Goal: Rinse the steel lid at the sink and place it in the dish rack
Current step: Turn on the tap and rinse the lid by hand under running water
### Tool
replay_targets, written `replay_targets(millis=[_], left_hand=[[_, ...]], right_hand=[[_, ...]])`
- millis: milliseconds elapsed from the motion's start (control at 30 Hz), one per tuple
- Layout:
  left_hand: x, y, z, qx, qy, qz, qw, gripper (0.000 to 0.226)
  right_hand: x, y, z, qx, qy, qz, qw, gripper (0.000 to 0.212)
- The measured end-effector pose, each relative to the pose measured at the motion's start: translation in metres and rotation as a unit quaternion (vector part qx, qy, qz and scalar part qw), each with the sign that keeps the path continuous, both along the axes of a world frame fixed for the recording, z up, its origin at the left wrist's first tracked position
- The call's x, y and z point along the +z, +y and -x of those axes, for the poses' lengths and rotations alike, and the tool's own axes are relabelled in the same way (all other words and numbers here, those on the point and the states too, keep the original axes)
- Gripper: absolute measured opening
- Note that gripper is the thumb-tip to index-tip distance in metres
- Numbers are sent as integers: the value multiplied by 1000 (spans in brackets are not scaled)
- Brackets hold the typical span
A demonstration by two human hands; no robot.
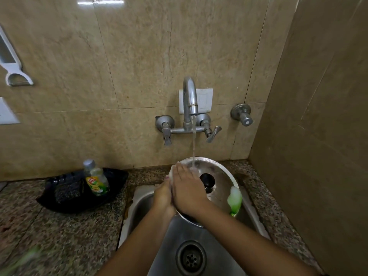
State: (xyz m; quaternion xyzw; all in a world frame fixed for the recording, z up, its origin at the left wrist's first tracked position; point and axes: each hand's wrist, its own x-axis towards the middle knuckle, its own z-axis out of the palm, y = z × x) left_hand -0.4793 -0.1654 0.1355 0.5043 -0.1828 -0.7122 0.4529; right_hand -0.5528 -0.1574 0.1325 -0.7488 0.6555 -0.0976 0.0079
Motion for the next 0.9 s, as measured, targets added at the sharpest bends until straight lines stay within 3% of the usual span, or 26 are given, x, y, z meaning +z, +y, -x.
replay_targets(millis=[100, 167, 233, 300, 400, 467, 600, 667, 800, 900], left_hand=[[4, -1, 1, 2, -14, -2, 1000, 45], [3, -4, -3, -1, -18, -3, 1000, 46], [0, -7, -9, 11, 4, -8, 1000, 43], [-4, -7, -8, 32, 12, -5, 999, 42], [-2, 0, 0, 22, -18, 27, 999, 33], [1, -3, -2, 35, -34, 37, 998, 31], [-2, -14, -22, 42, -104, 35, 993, 37], [-7, -16, -31, 83, -121, 48, 988, 39], [-13, -11, -33, 106, -111, 73, 985, 34], [-13, -9, -24, 98, -136, 68, 983, 34]], right_hand=[[-5, -9, 1, -45, -39, 33, 998, 60], [-7, 6, 0, 20, -68, 28, 997, 54], [-13, 22, 4, 97, -11, 69, 993, 55], [-10, 17, 10, 65, 82, 68, 992, 59], [-4, 9, 9, 7, 23, 24, 999, 66], [-5, 12, 14, 83, -32, 26, 996, 66], [-19, 50, 62, 231, -16, 20, 973, 51], [-30, 58, 93, 195, -44, 25, 980, 50], [-32, 30, 120, 15, -92, 20, 995, 58], [-11, -14, 106, 54, -114, -34, 991, 49]])
